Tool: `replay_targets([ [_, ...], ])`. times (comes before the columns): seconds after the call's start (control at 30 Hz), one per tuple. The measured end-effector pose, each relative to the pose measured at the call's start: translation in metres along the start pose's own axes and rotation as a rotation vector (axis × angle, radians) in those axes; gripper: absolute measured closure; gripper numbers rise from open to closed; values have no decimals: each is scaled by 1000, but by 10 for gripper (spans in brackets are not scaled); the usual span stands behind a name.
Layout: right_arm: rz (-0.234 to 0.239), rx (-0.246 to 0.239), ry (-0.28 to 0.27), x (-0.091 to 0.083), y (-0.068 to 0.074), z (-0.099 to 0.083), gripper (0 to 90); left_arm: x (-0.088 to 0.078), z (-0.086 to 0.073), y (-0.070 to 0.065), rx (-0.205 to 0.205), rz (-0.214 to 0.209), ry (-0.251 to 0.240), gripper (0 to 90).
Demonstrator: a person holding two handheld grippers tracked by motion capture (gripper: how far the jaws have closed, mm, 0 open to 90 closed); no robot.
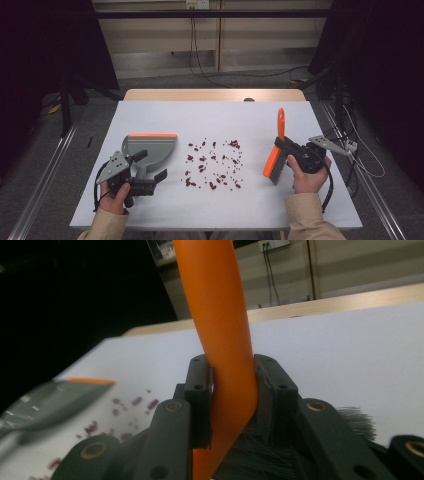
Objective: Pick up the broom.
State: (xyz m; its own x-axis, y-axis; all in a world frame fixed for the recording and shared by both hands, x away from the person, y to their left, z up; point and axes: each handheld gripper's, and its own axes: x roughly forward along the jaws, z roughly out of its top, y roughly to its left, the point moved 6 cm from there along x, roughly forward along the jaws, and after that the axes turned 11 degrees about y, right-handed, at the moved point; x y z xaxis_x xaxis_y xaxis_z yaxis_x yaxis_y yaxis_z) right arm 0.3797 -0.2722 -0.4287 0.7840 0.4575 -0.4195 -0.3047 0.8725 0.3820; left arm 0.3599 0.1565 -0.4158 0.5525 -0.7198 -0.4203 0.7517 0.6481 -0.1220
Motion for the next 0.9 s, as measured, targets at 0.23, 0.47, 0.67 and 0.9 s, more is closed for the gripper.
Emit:
replay_targets([
  [0.23, 12, 1, -49, -8, 2, 3, 712, 11, 5, -8, 19, -17, 10, 29],
  [0.47, 51, -21, -81, -11, 13, 12, 712, 21, 8, -14, 19, -39, 15, 28],
  [0.67, 71, -52, -66, -4, 28, 18, 712, 32, 13, -20, 18, -64, 26, 28],
  [0.9, 94, -101, -38, 10, 50, 24, 712, 47, 18, -31, 28, -117, 42, 31],
])
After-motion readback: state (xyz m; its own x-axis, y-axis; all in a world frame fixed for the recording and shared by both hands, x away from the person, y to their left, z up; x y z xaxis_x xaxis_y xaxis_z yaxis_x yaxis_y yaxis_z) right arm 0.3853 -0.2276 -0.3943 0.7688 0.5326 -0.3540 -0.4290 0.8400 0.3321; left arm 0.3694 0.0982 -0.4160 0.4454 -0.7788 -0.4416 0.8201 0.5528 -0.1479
